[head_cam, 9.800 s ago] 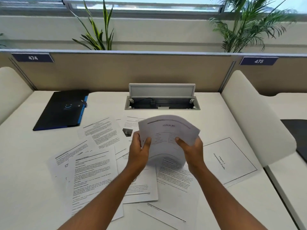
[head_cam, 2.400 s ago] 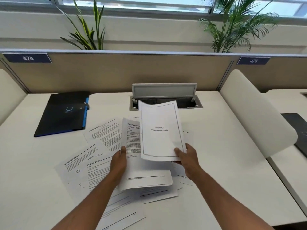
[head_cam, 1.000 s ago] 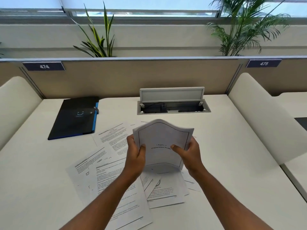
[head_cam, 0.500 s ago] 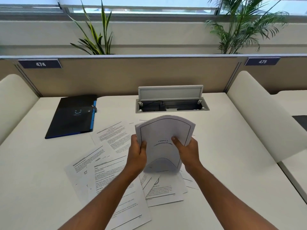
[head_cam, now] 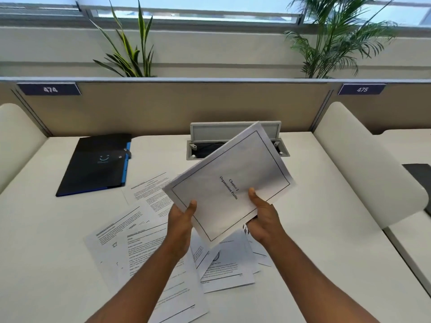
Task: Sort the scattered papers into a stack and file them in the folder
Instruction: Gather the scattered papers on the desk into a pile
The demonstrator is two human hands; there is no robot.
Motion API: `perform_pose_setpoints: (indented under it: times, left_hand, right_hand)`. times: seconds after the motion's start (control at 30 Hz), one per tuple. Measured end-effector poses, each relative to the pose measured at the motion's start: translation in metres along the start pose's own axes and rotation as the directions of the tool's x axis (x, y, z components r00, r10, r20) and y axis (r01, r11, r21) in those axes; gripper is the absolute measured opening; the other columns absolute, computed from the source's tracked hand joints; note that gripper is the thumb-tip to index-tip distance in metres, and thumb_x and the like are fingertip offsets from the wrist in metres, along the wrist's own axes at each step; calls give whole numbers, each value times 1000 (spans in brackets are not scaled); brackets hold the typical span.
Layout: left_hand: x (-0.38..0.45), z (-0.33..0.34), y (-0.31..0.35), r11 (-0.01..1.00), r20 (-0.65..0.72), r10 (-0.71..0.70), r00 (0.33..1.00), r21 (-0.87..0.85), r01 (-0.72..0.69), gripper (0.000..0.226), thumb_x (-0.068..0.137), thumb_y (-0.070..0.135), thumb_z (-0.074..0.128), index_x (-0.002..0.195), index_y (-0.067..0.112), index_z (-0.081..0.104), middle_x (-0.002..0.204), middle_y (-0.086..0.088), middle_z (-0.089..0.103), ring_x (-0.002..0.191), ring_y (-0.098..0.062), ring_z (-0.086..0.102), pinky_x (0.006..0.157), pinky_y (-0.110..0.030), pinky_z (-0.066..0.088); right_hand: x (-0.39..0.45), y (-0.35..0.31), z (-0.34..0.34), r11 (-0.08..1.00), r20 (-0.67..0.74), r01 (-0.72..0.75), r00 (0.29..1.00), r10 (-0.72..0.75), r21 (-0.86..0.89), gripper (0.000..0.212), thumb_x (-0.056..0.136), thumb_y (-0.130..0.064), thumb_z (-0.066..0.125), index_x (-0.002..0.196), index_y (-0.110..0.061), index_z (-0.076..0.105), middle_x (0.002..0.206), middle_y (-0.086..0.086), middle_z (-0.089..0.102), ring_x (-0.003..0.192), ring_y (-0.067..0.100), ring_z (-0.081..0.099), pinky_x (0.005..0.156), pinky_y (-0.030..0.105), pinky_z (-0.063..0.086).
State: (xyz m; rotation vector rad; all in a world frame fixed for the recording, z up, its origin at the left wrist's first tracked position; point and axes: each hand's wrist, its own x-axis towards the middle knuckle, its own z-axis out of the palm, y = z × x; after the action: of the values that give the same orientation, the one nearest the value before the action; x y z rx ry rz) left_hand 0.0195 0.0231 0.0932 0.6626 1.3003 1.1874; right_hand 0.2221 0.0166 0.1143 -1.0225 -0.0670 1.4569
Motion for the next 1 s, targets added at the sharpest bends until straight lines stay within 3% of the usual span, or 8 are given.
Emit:
perform_pose_setpoints:
  times: [0.13,0.23,0.3,0.47,0.6,0.7,0.9,1.0]
  left_hand:
    - [7,-9,18,992,-54,122,991,40,-120,31,94,13,64,123,21,59,116,-2,70,110,-23,65,101,-50,51]
    - [12,-27,25,971,-77,184,980,169,-169,37,95,18,63,132,17,55,122,-6,67,113,-28,62,101,-55,49]
    - [13,-39,29,954,-68,220,973,222,-200,39,96,20,62,134,17,53,124,-5,66,115,-28,61,100,-55,49]
    - [6,-33,24,939,-20,239,971,258,-226,39,98,24,59,136,20,51,130,-2,62,118,-27,58,97,-50,52]
    - [-4,-17,13,932,-11,270,963,253,-259,25,102,23,51,122,37,49,111,15,63,105,-13,61,67,-17,52]
    - [-10,-11,7,921,25,270,963,286,-265,31,103,22,48,126,42,43,109,19,60,98,-3,61,59,-10,52]
    - [-10,-28,-16,917,23,215,976,340,-210,31,105,20,43,133,33,44,123,3,58,114,-17,57,84,-24,51]
    - [-9,-31,-21,906,17,204,979,375,-196,34,106,21,41,140,22,46,125,-2,61,118,-20,58,90,-26,50]
  right_hand:
    - [3,-2,-11,999,69,-10,998,7,38,60,79,-8,79,136,0,63,128,20,71,121,34,68,110,50,50]
    - [13,-28,-25,993,81,88,992,-93,73,44,87,-9,72,131,-10,65,120,13,74,104,27,74,91,42,60]
    - [18,-49,-33,984,69,162,985,-157,-76,35,91,-13,71,125,-14,67,110,9,75,91,23,72,79,38,58]
    - [26,-65,-30,654,216,254,966,-139,-713,38,79,-23,87,113,-12,74,105,8,80,90,25,76,72,34,60]
    - [27,-40,-25,495,280,426,897,-342,-758,16,87,-19,82,100,-21,73,95,-2,78,83,14,75,68,25,59]
    - [23,-5,-32,403,269,499,820,-505,-767,8,92,-25,78,94,-20,72,86,0,75,74,14,68,63,29,57]
    - [15,31,-64,482,212,391,899,-385,-784,22,96,-25,73,116,-28,66,104,-9,74,95,8,71,73,20,57]
    - [15,31,-64,541,143,370,898,-415,-755,14,99,-24,69,111,-29,66,99,-6,74,91,15,72,62,15,55]
